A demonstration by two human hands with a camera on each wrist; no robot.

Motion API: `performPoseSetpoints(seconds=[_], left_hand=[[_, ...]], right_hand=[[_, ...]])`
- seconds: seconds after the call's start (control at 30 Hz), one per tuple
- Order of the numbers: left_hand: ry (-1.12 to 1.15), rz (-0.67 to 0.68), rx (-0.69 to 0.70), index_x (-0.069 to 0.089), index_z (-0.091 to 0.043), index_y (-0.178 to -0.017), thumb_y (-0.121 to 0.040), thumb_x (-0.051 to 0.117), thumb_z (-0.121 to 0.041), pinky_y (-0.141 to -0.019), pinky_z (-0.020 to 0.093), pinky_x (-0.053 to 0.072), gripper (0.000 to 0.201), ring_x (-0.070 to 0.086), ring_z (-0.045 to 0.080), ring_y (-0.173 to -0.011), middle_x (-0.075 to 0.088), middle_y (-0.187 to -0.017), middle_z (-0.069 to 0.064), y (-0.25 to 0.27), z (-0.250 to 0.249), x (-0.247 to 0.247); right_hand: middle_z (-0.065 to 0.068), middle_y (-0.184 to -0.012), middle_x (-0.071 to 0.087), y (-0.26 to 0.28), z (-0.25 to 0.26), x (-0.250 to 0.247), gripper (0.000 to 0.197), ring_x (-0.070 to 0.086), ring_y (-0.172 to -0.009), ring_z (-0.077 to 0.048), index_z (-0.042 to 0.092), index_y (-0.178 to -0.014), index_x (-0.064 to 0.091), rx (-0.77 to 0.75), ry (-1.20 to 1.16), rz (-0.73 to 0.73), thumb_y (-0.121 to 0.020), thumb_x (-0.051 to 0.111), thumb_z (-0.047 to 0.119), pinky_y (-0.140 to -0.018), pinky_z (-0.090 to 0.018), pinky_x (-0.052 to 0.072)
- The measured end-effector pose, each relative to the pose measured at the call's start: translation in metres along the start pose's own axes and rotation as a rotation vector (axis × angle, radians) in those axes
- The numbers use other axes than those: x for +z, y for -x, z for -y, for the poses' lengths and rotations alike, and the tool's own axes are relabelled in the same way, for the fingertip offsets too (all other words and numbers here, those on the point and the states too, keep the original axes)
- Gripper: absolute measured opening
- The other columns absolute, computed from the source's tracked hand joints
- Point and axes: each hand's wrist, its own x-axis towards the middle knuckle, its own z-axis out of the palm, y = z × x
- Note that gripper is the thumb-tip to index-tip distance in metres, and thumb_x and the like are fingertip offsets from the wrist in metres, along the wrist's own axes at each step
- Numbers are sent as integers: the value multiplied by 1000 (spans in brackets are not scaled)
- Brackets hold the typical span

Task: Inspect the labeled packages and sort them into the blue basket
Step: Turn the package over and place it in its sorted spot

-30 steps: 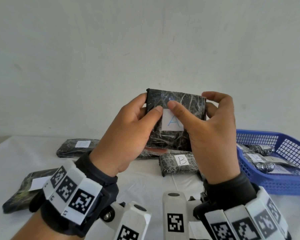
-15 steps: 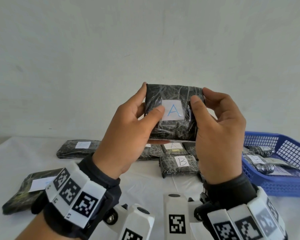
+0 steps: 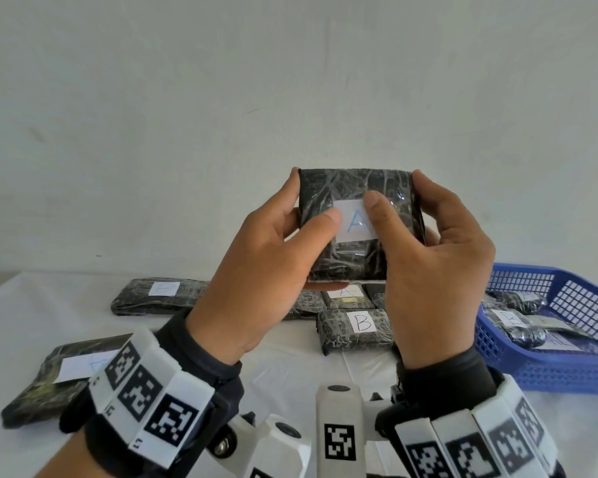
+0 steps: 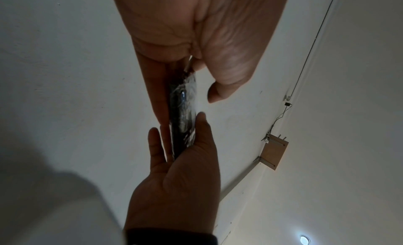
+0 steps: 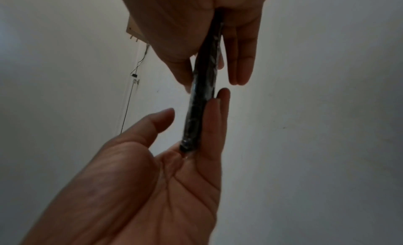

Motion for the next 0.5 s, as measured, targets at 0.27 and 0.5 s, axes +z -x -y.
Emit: performPoseSetpoints(seconds=[0.27, 0.5], left_hand=[[36, 1, 3, 37, -31, -159, -104, 54, -9, -78, 33, 64, 61, 77, 15, -103, 78, -114, -5, 2, -3, -3], [74, 20, -3, 55, -39, -134, -106, 50, -7, -69, 32, 64, 43, 77, 16, -98, 79, -104, -5, 0, -3, -6]], right_hand=[[12, -126, 70, 3, 1, 3, 74, 70, -116, -11, 17, -145, 57, -42, 73, 93, -82, 88, 38, -98, -38, 60], [16, -133, 64, 0, -3, -1, 68, 65, -125, -7, 16, -152, 51, -48, 38, 161, -92, 80, 27, -105, -33, 56]])
